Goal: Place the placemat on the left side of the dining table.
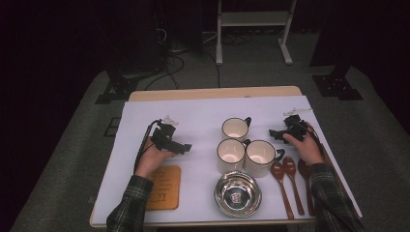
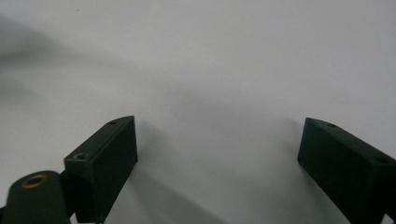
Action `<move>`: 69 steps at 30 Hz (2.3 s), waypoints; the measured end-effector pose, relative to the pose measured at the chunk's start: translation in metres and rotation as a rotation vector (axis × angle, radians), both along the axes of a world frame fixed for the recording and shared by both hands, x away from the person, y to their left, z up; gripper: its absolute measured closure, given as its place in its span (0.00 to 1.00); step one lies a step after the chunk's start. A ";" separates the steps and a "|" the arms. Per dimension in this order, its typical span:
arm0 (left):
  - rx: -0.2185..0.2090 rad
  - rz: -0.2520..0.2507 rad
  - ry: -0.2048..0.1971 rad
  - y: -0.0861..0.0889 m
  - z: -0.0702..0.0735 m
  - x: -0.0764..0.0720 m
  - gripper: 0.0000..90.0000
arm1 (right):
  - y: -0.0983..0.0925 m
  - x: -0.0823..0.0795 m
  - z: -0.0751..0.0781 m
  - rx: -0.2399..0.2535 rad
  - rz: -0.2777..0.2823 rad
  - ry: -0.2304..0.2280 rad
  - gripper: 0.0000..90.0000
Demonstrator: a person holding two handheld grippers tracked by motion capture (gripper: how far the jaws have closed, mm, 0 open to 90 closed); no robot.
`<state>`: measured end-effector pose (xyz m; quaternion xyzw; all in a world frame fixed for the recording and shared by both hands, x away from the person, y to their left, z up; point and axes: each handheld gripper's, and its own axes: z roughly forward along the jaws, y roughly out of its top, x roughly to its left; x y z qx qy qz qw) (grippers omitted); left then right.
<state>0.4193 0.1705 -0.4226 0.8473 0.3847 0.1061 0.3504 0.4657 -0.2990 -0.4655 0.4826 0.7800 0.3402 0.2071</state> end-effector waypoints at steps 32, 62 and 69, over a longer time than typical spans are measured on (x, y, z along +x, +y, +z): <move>-0.004 -0.068 0.033 -0.018 0.004 -0.029 0.00 | 0.000 0.000 0.000 -0.001 -0.001 -0.002 0.12; -0.012 -0.111 0.060 -0.028 0.019 -0.054 0.00 | 0.000 -0.001 0.000 -0.003 -0.002 -0.004 0.12; -0.011 -0.128 0.073 -0.031 0.022 -0.060 0.00 | 0.000 -0.001 0.000 -0.003 -0.002 -0.004 0.12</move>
